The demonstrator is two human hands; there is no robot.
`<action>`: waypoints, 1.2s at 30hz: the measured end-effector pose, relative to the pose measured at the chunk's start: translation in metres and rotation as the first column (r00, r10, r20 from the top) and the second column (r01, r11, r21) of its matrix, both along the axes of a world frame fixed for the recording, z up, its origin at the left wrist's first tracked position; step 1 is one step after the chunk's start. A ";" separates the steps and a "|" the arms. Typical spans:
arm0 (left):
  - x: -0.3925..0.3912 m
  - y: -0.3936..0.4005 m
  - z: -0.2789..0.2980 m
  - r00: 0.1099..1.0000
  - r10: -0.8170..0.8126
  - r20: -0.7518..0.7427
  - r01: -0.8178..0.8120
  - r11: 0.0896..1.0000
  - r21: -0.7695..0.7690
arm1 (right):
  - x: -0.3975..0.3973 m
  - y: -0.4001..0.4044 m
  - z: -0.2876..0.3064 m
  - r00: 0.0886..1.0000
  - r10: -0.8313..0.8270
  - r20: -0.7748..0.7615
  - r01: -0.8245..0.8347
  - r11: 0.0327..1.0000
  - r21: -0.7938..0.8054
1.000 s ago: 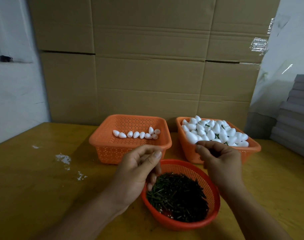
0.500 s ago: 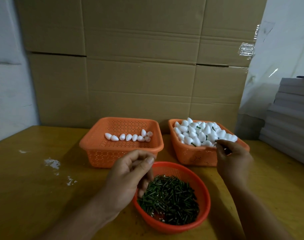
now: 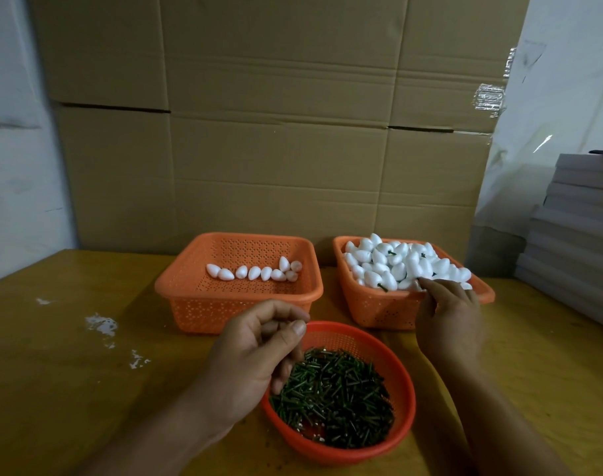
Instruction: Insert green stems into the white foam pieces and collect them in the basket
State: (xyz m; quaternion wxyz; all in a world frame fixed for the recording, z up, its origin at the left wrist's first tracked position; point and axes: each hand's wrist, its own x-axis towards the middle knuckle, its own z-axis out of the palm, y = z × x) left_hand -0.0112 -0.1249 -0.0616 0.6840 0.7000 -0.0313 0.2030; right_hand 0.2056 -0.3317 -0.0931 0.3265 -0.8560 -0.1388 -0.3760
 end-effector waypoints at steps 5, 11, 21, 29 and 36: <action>0.000 0.001 0.000 1.000 0.007 -0.006 -0.007 1.000 0.014 | 0.001 -0.001 -0.001 0.999 -0.002 -0.048 0.003 1.000 0.019; 0.000 0.003 -0.002 1.000 0.009 0.001 -0.009 0.999 0.035 | -0.002 -0.001 0.003 1.000 0.002 -0.002 -0.001 0.992 0.127; 0.000 0.004 -0.002 1.000 0.019 -0.003 -0.019 0.999 0.039 | -0.005 -0.002 0.005 1.000 -0.014 -0.020 0.017 0.985 0.172; 0.000 0.003 -0.001 1.000 0.027 0.000 -0.027 0.999 0.045 | -0.014 -0.002 0.012 1.000 0.024 -0.012 -0.020 0.965 0.262; 0.001 0.009 -0.001 0.998 0.058 0.006 -0.058 0.995 0.078 | -0.049 0.012 0.032 0.973 0.207 0.100 -0.226 0.937 0.266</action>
